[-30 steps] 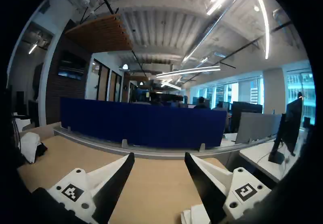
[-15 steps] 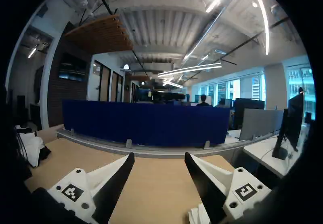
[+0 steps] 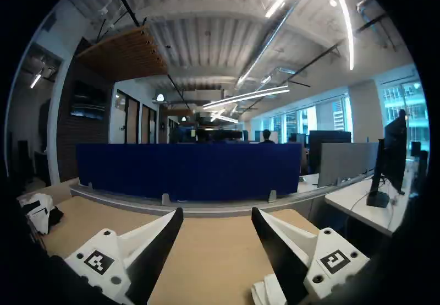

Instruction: Fold towel

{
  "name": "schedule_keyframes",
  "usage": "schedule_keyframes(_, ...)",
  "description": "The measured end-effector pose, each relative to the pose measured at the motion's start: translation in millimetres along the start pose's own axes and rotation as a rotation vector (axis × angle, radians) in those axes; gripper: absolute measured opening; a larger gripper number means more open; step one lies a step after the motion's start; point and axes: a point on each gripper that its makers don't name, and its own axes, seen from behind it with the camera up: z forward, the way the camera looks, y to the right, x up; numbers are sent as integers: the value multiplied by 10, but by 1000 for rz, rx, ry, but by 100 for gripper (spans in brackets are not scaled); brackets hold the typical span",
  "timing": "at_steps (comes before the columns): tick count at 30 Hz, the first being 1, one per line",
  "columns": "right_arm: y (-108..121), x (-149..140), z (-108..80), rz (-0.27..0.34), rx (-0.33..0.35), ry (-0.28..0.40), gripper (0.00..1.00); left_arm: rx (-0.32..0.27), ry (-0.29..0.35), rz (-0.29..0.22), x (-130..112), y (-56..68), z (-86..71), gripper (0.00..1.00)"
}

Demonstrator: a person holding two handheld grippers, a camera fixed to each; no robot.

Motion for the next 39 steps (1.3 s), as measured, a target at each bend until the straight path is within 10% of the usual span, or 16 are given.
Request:
schedule_keyframes(15, -90, -315, 18, -44, -6, -22, 96, 12, 24, -28, -589, -279, 68, 87)
schedule_keyframes(39, -32, -372, 49, -73, -9, -34, 96, -7, -11, -17, -867, -203, 111, 87)
